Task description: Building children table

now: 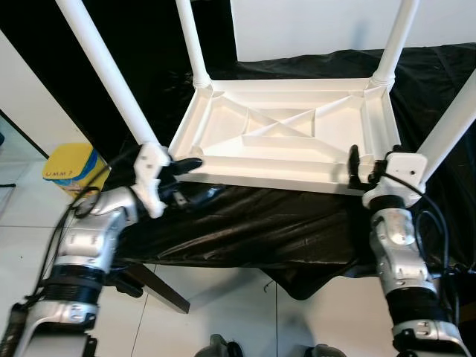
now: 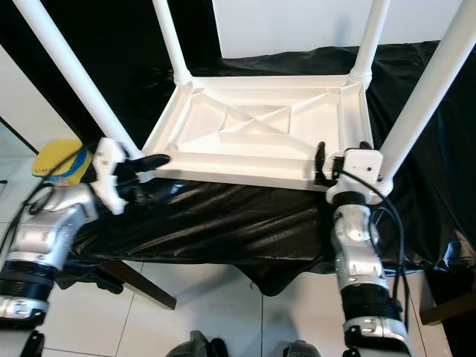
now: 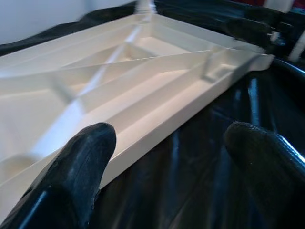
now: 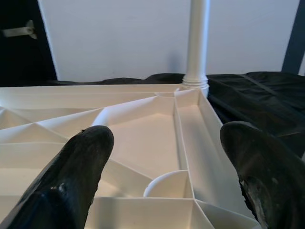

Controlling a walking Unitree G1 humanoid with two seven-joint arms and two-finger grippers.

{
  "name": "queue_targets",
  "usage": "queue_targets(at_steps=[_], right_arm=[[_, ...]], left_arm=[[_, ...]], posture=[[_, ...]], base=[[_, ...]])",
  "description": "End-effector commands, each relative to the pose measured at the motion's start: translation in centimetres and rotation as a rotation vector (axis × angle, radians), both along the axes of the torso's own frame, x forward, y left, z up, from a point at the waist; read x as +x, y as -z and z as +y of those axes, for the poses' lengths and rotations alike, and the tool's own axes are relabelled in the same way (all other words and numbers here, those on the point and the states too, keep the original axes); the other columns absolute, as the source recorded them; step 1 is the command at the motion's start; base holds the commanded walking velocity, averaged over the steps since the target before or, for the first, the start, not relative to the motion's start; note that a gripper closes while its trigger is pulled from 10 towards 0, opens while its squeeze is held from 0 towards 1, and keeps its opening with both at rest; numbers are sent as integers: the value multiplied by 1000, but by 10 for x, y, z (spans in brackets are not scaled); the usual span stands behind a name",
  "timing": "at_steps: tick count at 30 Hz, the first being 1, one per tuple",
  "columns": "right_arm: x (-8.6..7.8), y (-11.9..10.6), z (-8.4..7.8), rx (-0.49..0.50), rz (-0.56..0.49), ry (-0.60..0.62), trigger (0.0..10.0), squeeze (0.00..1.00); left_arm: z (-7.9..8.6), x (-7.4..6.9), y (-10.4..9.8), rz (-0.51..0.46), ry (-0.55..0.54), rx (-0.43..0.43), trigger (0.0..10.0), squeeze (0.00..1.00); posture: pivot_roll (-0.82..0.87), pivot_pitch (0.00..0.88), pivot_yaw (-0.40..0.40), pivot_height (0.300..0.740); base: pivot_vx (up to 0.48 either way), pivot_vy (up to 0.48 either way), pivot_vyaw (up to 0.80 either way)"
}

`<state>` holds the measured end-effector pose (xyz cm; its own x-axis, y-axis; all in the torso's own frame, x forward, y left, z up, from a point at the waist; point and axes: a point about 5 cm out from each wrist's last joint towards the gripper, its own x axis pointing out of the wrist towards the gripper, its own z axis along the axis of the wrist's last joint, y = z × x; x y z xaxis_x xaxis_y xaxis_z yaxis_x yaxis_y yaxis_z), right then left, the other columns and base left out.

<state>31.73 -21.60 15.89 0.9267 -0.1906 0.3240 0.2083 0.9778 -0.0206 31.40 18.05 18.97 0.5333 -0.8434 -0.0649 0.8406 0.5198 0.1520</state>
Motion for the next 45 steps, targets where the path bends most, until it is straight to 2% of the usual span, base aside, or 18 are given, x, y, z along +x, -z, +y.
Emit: queue_targets(at_steps=[1,3,7,10,19,20,21,22,24,26,27,28,31,37,39,41,42,45], right_arm=[[-2,11,-15,42,47,47,10000,0],[4,9,-25,9,67,26,10000,0],[7,8,-32,-9,79,16,10000,0],[10,6,-42,-39,98,-13,10000,0],[10,6,-42,-39,98,-13,10000,0],[11,6,-45,-51,102,-22,10000,0],[13,5,-44,-75,113,-58,10000,0],[13,5,-44,-75,113,-58,10000,0],[16,3,-41,-102,123,-115,10000,0],[16,3,-41,-102,123,-115,10000,0],[16,3,-38,-107,123,-145,10000,0],[16,3,-38,-107,123,-145,10000,0],[15,2,-19,-114,115,-251,10000,0],[12,4,-9,-116,114,-305,10000,0],[2,13,11,-119,129,-407,10000,0],[2,13,11,-119,129,-407,10000,0],[-5,18,20,-115,140,-457,10000,0],[-11,22,26,-107,150,-491,10000,0]], left_arm=[[6,-7,-2,29,56,-14,10000,0],[26,-22,-5,70,66,-29,10000,0],[40,-30,-4,98,48,-29,10000,0],[67,-37,2,156,-33,-3,10000,0],[67,-37,2,156,-33,-3,10000,0],[77,-37,4,177,-68,11,10000,0],[109,-15,6,152,-276,28,10000,0],[109,-15,6,152,-276,28,10000,0],[142,7,5,129,-540,38,10000,0],[142,7,5,129,-540,38,10000,0],[149,15,3,116,-633,39,10000,0],[149,15,3,116,-633,39,10000,0],[147,33,-4,92,-795,18,10000,0],[142,40,-6,83,-838,16,10000,0],[129,51,-9,75,-857,-10,10000,0],[129,51,-9,75,-857,-10,10000,0],[121,58,-11,65,-862,-19,10000,0],[114,63,-13,54,-861,-23,10000,0]], posture=[[-105,86,99,740],[-96,81,82,740],[-94,81,80,740],[-90,72,66,740],[-90,72,66,740],[-93,69,65,740],[-101,49,63,740],[-101,49,63,740],[-109,46,65,740],[-109,46,65,740],[-115,43,66,740],[-115,43,66,740],[-141,38,75,740],[-154,37,80,740],[-180,34,87,740],[-180,34,87,740],[-186,33,87,740],[-188,32,83,740]], base=[[0,0,0],[0,0,0],[0,0,0],[0,0,0],[0,0,0],[0,0,0],[0,0,0],[0,0,0],[0,0,0],[0,0,0],[0,0,0],[0,0,0],[0,0,0],[0,0,0],[0,0,0],[0,0,0],[0,0,0],[0,0,0]])
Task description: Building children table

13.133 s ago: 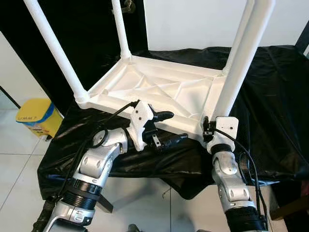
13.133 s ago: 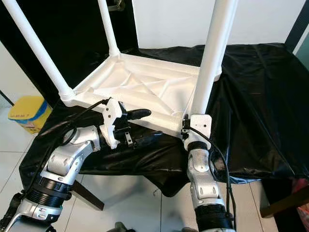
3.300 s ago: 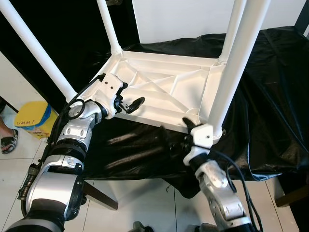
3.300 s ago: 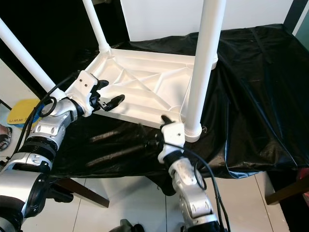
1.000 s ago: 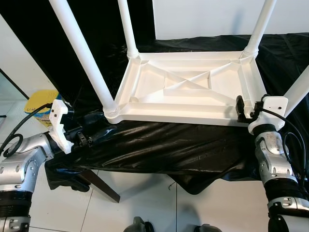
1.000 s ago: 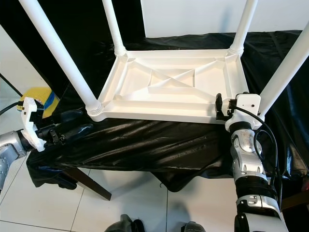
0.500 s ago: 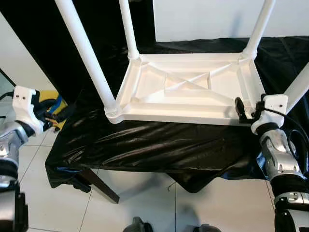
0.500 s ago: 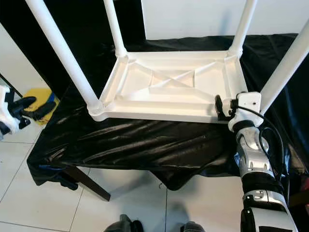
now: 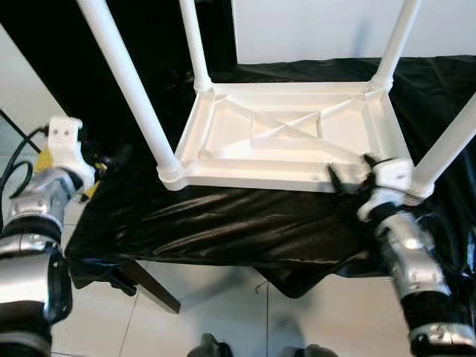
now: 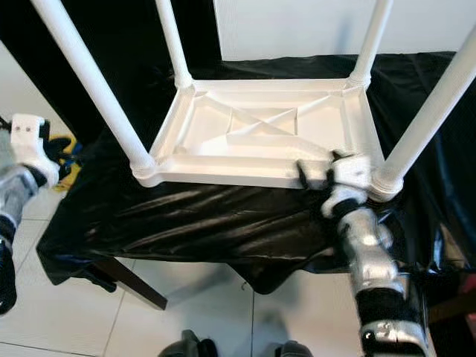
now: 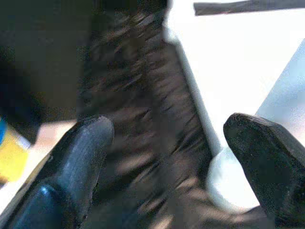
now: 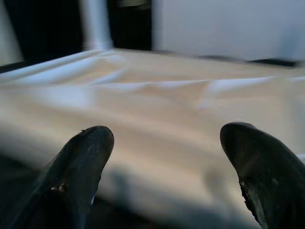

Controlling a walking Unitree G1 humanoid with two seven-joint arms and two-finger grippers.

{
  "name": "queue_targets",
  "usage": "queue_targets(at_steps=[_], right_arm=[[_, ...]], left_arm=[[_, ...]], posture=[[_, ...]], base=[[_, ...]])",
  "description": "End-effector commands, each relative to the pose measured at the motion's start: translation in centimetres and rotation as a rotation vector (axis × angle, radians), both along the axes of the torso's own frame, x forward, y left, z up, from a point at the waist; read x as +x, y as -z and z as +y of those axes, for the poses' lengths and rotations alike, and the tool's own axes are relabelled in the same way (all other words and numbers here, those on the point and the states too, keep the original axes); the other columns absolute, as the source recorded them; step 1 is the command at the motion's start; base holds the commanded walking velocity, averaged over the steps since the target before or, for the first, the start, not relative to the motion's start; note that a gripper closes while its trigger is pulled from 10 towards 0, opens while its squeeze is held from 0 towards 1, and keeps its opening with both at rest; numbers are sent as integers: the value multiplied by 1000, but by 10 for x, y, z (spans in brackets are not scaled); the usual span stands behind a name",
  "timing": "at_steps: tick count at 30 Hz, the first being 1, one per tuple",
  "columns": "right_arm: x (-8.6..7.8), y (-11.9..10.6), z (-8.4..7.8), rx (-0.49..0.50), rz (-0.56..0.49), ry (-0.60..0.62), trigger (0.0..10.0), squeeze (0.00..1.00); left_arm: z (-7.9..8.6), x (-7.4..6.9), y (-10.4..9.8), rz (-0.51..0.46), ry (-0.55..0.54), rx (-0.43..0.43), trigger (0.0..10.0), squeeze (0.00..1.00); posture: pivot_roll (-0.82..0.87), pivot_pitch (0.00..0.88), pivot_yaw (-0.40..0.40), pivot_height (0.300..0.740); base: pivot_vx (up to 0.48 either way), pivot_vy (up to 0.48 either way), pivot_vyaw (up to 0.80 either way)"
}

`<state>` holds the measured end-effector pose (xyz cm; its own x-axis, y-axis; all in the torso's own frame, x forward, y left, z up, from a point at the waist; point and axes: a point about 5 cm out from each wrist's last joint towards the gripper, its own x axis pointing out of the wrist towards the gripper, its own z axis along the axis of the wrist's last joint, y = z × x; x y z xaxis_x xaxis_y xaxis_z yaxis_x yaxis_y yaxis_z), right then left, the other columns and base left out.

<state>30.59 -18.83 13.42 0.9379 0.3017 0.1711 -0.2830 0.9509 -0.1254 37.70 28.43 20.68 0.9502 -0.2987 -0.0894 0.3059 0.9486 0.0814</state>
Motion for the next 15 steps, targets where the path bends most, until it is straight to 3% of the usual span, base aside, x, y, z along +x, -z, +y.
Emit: queue_targets(at_steps=[1,4,5,9,15], right_arm=[[-5,2,3,14,12,-21,10000,0],[-11,5,7,16,23,-37,10000,0],[-25,12,13,21,59,-79,10000,0],[-38,18,16,0,104,-141,10000,0],[-47,22,11,-34,156,-181,10000,0]], left_arm=[[5,3,2,-11,-154,25,10000,0],[0,7,0,-18,-151,27,10000,0],[-12,13,-5,-35,-150,21,10000,0],[-22,19,-13,-54,-144,3,10000,0],[-32,25,-20,-75,-150,-5,10000,0]], posture=[[-190,32,80,740],[-192,32,75,740],[-191,38,63,740],[-200,50,60,740],[-214,69,57,740]], base=[[0,0,0],[0,0,0],[0,0,0],[0,0,0],[0,0,0]])
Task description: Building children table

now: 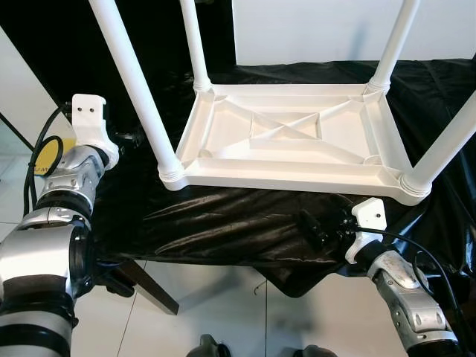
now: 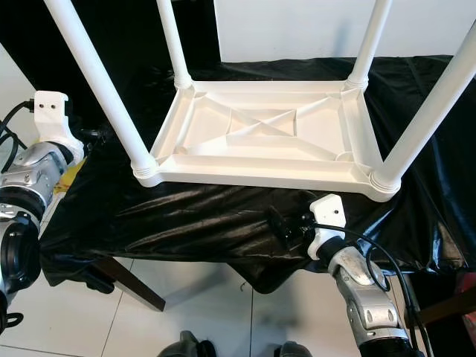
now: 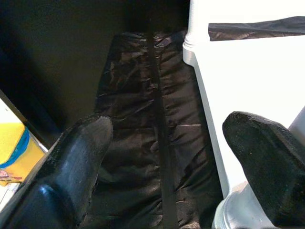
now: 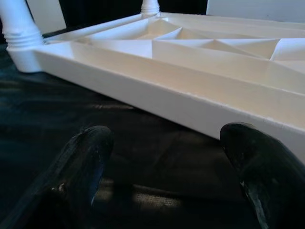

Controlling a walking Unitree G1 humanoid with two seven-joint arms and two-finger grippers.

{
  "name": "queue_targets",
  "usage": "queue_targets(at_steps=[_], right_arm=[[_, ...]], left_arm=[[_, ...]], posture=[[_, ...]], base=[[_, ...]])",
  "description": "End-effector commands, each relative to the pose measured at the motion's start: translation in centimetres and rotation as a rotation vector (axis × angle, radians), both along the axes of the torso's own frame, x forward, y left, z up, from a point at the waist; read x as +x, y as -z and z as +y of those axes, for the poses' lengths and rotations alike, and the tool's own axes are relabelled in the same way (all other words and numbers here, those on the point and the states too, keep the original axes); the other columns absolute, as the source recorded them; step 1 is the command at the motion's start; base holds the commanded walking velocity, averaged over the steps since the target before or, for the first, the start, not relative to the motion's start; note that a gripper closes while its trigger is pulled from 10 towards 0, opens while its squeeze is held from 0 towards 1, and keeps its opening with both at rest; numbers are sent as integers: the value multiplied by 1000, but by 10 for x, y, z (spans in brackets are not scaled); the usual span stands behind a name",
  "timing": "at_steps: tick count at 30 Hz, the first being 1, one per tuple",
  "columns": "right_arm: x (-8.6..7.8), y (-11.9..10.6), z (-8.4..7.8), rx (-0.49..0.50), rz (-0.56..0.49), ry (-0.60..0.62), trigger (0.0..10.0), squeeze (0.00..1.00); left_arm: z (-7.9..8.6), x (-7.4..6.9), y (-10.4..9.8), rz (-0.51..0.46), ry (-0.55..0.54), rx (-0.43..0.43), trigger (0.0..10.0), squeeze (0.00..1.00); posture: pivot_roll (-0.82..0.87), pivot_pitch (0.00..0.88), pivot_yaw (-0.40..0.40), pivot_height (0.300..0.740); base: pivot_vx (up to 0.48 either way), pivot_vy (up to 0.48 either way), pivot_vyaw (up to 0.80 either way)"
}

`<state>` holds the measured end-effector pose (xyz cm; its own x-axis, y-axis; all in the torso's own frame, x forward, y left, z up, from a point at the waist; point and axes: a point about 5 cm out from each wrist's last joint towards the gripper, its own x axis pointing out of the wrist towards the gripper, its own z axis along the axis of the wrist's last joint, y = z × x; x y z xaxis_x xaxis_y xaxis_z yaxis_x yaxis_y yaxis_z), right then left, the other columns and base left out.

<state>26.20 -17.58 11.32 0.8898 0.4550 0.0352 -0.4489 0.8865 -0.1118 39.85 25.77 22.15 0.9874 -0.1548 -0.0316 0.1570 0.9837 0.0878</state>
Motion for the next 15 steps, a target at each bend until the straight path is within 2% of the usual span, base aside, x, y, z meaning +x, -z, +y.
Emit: queue_targets(at_steps=[1,3,10,14,15], right_arm=[[-3,1,-1,3,24,-18,10000,0],[-9,5,-6,-22,60,-17,10000,0],[-15,9,-9,-42,93,1,10000,0],[-19,8,-8,-52,109,-3,10000,0],[-19,8,-8,-52,109,-3,10000,0]], left_arm=[[-5,3,-6,-17,-1,3,10000,0],[-16,7,-10,-41,13,-27,10000,0],[-30,10,-13,-60,76,-71,10000,0],[-35,10,-17,-77,169,-205,10000,0],[-35,10,-17,-77,169,-205,10000,0]], posture=[[-214,69,57,740],[-223,82,58,740],[-224,94,58,740],[-226,102,65,740],[-226,102,65,740]], base=[[0,0,0],[0,0,0],[0,0,0],[0,0,0],[0,0,0]])
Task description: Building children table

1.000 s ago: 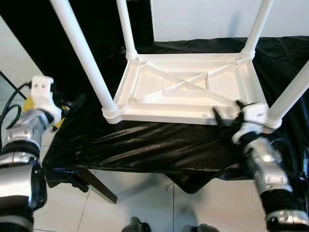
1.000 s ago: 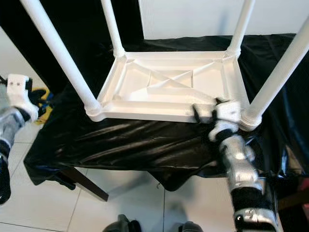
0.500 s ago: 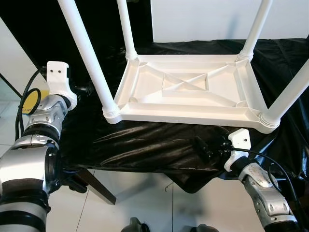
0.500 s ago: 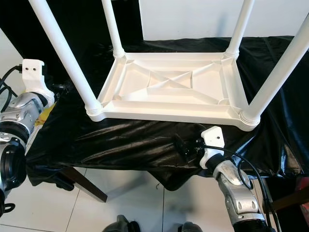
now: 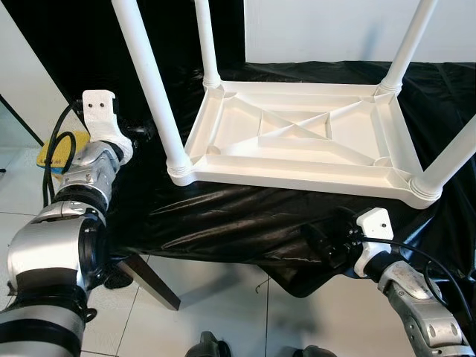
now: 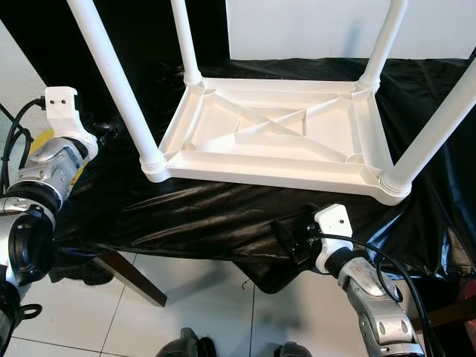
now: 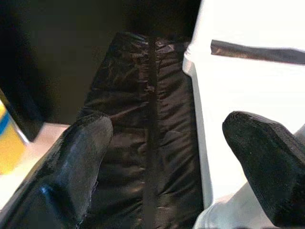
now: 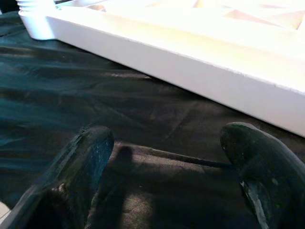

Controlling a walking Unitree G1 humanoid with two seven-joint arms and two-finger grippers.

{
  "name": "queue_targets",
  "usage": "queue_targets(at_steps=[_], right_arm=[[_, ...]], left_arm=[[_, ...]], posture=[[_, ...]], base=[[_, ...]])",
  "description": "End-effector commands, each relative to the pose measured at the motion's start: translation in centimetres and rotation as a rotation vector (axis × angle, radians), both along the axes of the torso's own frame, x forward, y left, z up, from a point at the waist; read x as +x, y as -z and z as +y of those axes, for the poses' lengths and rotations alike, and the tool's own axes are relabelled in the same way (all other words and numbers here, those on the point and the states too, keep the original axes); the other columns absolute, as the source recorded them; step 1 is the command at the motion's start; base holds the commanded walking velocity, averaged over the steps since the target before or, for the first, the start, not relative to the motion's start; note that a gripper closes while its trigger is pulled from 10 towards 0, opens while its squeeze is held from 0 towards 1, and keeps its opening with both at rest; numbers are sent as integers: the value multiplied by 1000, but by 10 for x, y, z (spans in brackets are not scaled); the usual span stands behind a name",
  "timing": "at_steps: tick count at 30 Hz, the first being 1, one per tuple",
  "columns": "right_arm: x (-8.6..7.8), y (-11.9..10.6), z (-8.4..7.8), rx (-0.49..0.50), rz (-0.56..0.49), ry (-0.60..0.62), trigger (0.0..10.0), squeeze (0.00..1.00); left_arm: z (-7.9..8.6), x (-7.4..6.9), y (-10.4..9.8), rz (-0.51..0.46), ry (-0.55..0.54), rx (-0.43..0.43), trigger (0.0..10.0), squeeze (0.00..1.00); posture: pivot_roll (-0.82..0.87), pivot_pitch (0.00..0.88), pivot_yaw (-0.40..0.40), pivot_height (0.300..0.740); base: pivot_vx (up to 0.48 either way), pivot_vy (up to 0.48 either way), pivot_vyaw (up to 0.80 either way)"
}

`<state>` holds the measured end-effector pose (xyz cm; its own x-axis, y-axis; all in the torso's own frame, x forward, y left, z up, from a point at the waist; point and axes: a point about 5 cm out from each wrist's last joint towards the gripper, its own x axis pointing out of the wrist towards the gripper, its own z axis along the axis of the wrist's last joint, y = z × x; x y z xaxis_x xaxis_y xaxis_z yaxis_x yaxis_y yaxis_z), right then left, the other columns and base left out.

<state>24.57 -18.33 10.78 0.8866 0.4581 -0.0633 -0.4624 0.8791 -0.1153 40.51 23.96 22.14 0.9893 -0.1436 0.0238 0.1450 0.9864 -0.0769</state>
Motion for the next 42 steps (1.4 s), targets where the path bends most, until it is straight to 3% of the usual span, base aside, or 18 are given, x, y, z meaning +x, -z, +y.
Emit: queue_targets(at_steps=[1,4,12,14,20,25,31,32,34,35,36,38,39,42], right_arm=[[-3,3,-1,-4,23,2,10000,0],[-6,3,-2,-7,34,3,10000,0],[-9,4,-3,-15,49,2,10000,0],[-10,6,-5,-28,60,-4,10000,0],[-10,6,-5,-31,64,-5,10000,0],[-6,3,-8,-31,46,33,10000,0],[0,-1,-12,-20,11,98,10000,0],[2,-4,-14,-14,-4,121,10000,0],[4,-6,-15,-9,-14,136,10000,0],[7,-9,-16,2,-34,163,10000,0],[7,-9,-16,2,-34,163,10000,0],[11,-13,-17,23,-57,200,10000,0],[12,-15,-14,39,-63,206,10000,0],[15,-16,-5,59,-66,197,10000,0]], left_arm=[[-17,3,-17,-63,177,-31,10000,0],[-23,1,-14,-59,291,-56,10000,0],[-29,-3,-8,-47,424,-40,10000,0],[-35,-10,0,-30,587,-19,10000,0],[-36,-12,2,-23,630,-13,10000,0],[-31,-22,10,-20,756,19,10000,0],[-16,-24,14,-4,664,66,10000,0],[-5,-23,14,0,576,82,10000,0],[2,-23,13,2,515,94,10000,0],[15,-22,10,2,390,99,10000,0],[15,-22,10,2,390,99,10000,0],[30,-21,4,-11,229,110,10000,0],[34,-19,2,-15,166,98,10000,0],[30,-15,-2,-29,108,86,10000,0]], posture=[[-226,102,65,740],[-224,108,72,740],[-218,111,76,740],[-212,112,77,740],[-212,112,77,740],[-194,110,83,740],[-190,106,82,740],[-189,105,80,740],[-188,104,80,740],[-186,102,79,740],[-186,102,79,740],[-178,98,74,740],[-173,95,70,740],[-169,92,64,740]], base=[[0,0,0],[0,0,0],[0,0,0],[0,0,0],[0,0,0],[0,0,0],[0,0,0],[0,0,0],[0,0,0],[0,0,0],[0,0,0],[0,0,0],[0,0,0],[0,0,0]])
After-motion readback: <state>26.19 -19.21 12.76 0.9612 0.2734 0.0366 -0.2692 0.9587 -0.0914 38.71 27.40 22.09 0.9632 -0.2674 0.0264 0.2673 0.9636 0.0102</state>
